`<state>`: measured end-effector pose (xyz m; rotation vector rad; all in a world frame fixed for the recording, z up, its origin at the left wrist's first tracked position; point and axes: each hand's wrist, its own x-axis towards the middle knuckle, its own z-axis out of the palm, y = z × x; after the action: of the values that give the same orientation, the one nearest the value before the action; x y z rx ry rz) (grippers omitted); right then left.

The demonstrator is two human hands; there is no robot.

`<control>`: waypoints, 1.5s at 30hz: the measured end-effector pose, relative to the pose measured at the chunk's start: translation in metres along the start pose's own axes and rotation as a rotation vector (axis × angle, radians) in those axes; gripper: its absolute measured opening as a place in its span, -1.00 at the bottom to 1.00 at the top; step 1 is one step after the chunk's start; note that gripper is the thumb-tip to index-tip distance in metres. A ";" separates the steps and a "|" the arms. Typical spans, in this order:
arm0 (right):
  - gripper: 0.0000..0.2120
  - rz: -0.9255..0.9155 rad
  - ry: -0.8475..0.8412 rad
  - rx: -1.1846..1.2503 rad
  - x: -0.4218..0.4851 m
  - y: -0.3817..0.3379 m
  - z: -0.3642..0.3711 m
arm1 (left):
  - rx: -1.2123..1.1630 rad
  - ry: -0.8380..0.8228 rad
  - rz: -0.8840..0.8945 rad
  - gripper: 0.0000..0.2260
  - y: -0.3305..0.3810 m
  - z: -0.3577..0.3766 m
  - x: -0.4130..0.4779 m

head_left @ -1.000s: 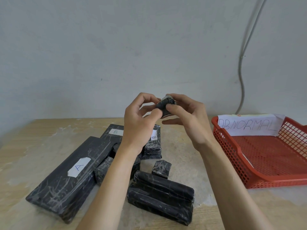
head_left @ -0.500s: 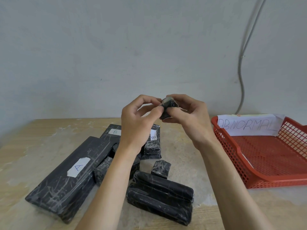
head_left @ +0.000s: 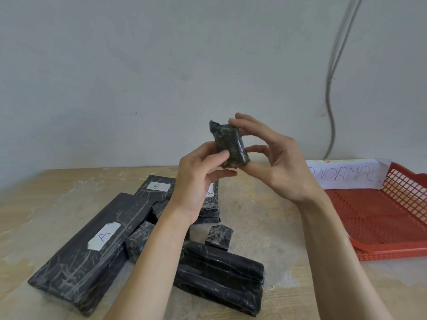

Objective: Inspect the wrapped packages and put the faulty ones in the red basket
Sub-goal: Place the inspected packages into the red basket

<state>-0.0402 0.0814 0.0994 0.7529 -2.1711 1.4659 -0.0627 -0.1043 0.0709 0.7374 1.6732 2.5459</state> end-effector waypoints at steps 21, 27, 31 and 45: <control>-0.75 0.248 0.129 0.187 0.004 -0.010 0.021 | 0.171 0.126 0.187 -0.68 0.002 -0.001 -0.003; -0.64 0.172 0.123 0.234 0.004 -0.003 0.018 | 0.186 0.059 0.245 -0.63 0.005 -0.005 -0.003; -0.53 0.214 0.067 0.194 0.004 -0.003 0.008 | 0.312 0.104 0.261 -0.38 0.009 -0.005 -0.005; -0.62 0.368 0.299 -0.167 -0.003 -0.014 -0.015 | 0.886 -0.064 0.401 -0.09 -0.007 0.013 -0.009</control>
<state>-0.0282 0.0920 0.1134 0.0675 -2.2339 1.4297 -0.0513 -0.0921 0.0661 1.2564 2.8776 1.8033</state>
